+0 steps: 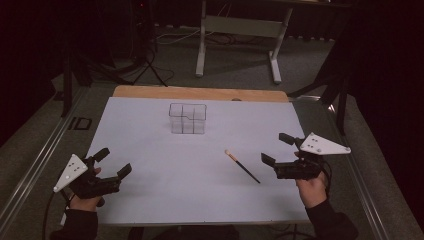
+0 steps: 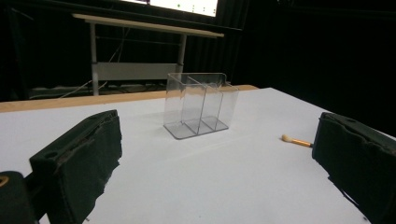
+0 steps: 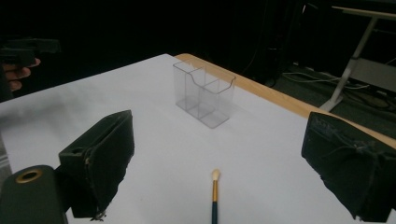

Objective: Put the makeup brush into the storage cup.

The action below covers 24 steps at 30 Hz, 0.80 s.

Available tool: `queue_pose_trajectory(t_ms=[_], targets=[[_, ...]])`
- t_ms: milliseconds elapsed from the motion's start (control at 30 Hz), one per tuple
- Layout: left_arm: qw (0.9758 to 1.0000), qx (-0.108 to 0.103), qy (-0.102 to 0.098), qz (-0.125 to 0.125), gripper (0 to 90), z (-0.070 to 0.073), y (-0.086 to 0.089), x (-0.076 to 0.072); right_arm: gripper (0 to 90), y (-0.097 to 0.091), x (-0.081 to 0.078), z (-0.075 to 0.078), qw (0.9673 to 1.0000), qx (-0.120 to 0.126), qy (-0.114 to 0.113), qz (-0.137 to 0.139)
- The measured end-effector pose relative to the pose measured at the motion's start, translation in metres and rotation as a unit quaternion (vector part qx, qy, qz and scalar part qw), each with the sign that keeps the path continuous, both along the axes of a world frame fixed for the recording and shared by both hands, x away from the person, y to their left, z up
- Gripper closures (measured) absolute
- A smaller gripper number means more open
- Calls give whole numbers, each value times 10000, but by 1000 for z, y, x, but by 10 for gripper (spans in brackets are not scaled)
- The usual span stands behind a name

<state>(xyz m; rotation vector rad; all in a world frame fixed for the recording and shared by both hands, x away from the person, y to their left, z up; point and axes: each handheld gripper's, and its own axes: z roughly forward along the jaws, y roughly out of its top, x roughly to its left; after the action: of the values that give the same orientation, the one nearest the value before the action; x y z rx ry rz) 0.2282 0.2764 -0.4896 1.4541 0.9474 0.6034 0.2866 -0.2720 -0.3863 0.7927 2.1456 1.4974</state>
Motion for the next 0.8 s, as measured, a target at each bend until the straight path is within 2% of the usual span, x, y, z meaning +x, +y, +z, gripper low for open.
queue_pose_trajectory(t_ms=[167,233,300,333,367,500,567,600,800], targets=[[10000,-62,-2,32,17,1,0,0,93,7,11,4,9999,-11,75,123],[9999,-92,40,45,16,1,1,0,93,9,13,4,9999,-50,82,88],[9995,-165,280,4,9,2,0,0,93,15,20,2,9997,-169,175,-62],[9995,-165,280,4,7,2,0,0,93,15,20,2,9997,-169,175,-62],[9993,-175,316,-10,5,3,-1,-1,93,19,26,0,9993,-247,277,-108],[9994,-184,283,4,1,4,-1,-2,93,24,31,-3,9987,-386,311,-88],[9994,-225,253,28,0,4,-1,-2,93,28,34,-6,9983,-429,401,-13],[9994,-228,243,28,0,5,-1,-3,94,33,37,-9,9974,-526,481,70],[9996,-215,178,26,0,5,0,-4,104,44,43,-19,9953,-752,587,186]])
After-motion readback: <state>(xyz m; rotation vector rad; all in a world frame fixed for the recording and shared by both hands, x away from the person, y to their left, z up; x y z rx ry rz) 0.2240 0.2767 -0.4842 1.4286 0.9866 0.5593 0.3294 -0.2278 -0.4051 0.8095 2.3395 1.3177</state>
